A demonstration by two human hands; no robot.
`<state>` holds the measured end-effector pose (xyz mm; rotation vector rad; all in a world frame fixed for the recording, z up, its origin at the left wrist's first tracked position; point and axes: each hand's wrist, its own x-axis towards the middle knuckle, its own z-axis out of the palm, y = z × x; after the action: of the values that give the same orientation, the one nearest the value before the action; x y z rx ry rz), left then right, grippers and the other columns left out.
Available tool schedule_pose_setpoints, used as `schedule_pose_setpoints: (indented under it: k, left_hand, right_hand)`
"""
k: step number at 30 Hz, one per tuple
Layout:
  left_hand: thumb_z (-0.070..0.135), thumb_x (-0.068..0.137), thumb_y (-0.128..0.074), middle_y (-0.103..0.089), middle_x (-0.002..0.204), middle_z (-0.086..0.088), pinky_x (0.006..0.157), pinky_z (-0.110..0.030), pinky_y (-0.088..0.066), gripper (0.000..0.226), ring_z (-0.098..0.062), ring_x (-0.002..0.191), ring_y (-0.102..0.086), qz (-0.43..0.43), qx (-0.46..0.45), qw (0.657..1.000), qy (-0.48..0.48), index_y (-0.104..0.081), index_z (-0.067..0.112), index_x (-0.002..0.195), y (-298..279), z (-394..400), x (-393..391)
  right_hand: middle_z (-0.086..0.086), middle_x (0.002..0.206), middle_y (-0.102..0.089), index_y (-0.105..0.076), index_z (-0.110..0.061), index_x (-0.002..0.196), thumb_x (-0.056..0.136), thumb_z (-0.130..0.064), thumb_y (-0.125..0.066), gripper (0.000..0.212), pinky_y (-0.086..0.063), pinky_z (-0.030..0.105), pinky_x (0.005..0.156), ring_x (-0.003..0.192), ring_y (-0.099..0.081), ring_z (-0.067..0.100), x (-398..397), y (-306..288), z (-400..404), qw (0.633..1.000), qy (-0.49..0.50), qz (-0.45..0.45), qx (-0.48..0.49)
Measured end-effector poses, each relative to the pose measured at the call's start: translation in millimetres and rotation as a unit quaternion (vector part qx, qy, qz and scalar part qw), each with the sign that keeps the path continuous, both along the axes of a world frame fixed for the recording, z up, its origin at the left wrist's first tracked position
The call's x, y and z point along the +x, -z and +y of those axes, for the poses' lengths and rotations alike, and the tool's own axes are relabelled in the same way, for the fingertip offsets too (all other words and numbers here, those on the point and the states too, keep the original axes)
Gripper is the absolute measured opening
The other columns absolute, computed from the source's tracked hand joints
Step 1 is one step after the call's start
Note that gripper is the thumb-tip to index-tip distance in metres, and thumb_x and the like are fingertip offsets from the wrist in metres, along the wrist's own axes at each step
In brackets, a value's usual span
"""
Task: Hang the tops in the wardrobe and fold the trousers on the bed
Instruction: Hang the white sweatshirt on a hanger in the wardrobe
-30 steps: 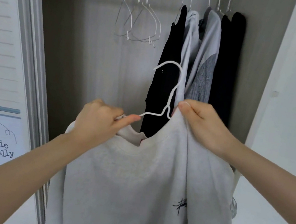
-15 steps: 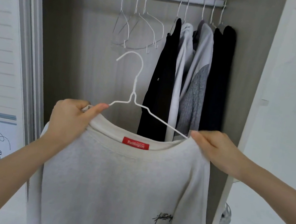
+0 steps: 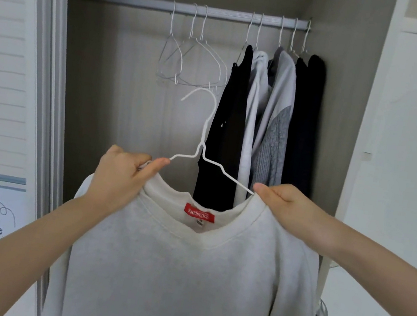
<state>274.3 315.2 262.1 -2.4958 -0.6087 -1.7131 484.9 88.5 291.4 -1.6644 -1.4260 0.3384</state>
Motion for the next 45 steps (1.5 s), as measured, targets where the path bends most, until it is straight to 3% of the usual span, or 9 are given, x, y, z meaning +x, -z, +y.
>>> schedule_pose_setpoints:
  k: [2, 5, 7, 12, 20, 26, 30, 40, 45]
  left_hand:
    - [0.067, 0.088, -0.04, -0.037, 0.043, -0.007, 0.069, -0.027, -0.031, 0.075, -0.021, 0.044, -0.034, 0.02, -0.013, 0.999, 0.024, -0.044, 0.002, 0.05, -2.3, 11.4, -5.2]
    - [0.079, 0.084, -0.036, -0.037, 0.044, -0.006, 0.054, -0.019, -0.028, 0.085, -0.015, 0.044, -0.03, 0.034, -0.055, 0.996, 0.062, -0.05, 0.002, 0.052, -4.8, 31.6, -21.1]
    - [0.078, 0.081, -0.036, -0.051, 0.049, -0.003, 0.065, -0.022, -0.039, 0.081, -0.015, 0.048, -0.046, 0.05, -0.113, 0.991, 0.048, -0.064, 0.005, 0.06, -4.0, 41.8, -26.8]
    - [0.071, 0.09, -0.03, -0.063, 0.072, 0.0, 0.098, -0.052, -0.039, 0.064, -0.016, 0.076, -0.058, 0.078, -0.173, 0.981, -0.029, -0.064, 0.018, 0.078, -10.8, 50.8, -13.4]
    - [0.031, 0.103, -0.042, -0.064, 0.102, -0.012, 0.072, -0.025, -0.033, 0.037, -0.023, 0.093, -0.056, 0.044, -0.225, 0.97, 0.076, -0.063, 0.001, 0.108, -58.7, 32.4, 46.8]
    - [0.018, 0.103, -0.041, -0.058, 0.125, -0.009, 0.093, -0.019, -0.033, 0.028, -0.023, 0.12, -0.051, 0.001, -0.213, 0.965, 0.155, -0.057, 0.011, 0.125, -80.6, 36.1, 90.9]
    - [0.021, 0.104, -0.04, -0.027, 0.158, -0.006, 0.117, -0.024, -0.013, 0.045, -0.017, 0.147, -0.022, -0.019, -0.209, 0.961, 0.181, -0.036, 0.013, 0.148, -89.5, 29.4, 122.0]
    - [0.039, 0.102, -0.042, -0.04, 0.152, 0.001, 0.118, -0.034, -0.025, 0.05, -0.015, 0.139, -0.038, -0.026, -0.334, 0.892, 0.303, -0.039, 0.018, 0.148, -122.4, 59.6, 207.1]
    - [0.051, 0.101, -0.034, -0.03, 0.156, 0.005, 0.119, -0.045, -0.023, 0.058, -0.016, 0.144, -0.03, 0.046, -0.318, 0.903, 0.285, -0.032, 0.023, 0.152, -143.4, 81.2, 237.4]
  right_hand:
    - [0.013, 0.068, -0.052, -0.055, 0.006, 0.067, 0.085, -0.06, -0.056, 0.069, -0.038, 0.036, 0.064, 0.064, -0.047, 0.026, -0.7, 1.0, -1.7, 0.997, -0.007, 0.08, -0.002]
    - [0.016, 0.077, -0.06, -0.065, -0.003, 0.073, 0.07, -0.027, -0.068, 0.024, -0.047, 0.032, 0.071, 0.075, -0.058, 0.026, -4.0, -6.6, -10.2, 0.969, -0.062, 0.239, 0.001]
    - [0.023, 0.099, -0.063, -0.065, 0.009, 0.102, 0.056, -0.009, -0.06, 0.049, -0.049, 0.037, 0.084, 0.092, -0.06, 0.033, 1.8, -11.9, -16.6, 0.955, -0.102, 0.276, -0.026]
    - [0.018, 0.113, -0.068, -0.069, -0.005, 0.111, 0.086, -0.019, -0.06, 0.031, -0.054, 0.032, 0.081, 0.104, -0.066, 0.03, -5.5, -13.7, -26.6, 0.944, -0.175, 0.277, -0.024]
    - [0.014, 0.101, -0.072, -0.069, -0.002, 0.105, 0.094, -0.022, -0.05, 0.03, -0.058, 0.028, 0.071, 0.088, -0.07, 0.023, -35.1, -40.8, -26.9, 0.935, -0.111, 0.32, 0.109]
    - [0.015, 0.097, -0.072, -0.071, -0.004, 0.099, 0.091, -0.025, -0.052, 0.029, -0.058, 0.029, 0.069, 0.084, -0.071, 0.023, -36.5, -60.7, -31.2, 0.933, -0.08, 0.32, 0.147]
    - [0.013, 0.097, -0.073, -0.071, -0.005, 0.099, 0.094, -0.024, -0.051, 0.028, -0.057, 0.029, 0.07, 0.086, -0.071, 0.023, -30.5, -64.4, -23.9, 0.931, -0.053, 0.308, 0.187]
    - [0.007, 0.07, -0.063, -0.059, -0.007, 0.082, 0.098, -0.015, -0.049, 0.02, -0.049, 0.023, 0.057, 0.062, -0.061, 0.016, 7.5, -81.9, 35.6, 0.934, 0.006, 0.257, 0.247]
    - [0.007, 0.069, -0.057, -0.056, -0.007, 0.08, 0.098, -0.013, -0.049, 0.02, -0.046, 0.025, 0.059, 0.061, -0.056, 0.016, 31.6, -88.1, 64.7, 0.938, 0.028, 0.232, 0.257]
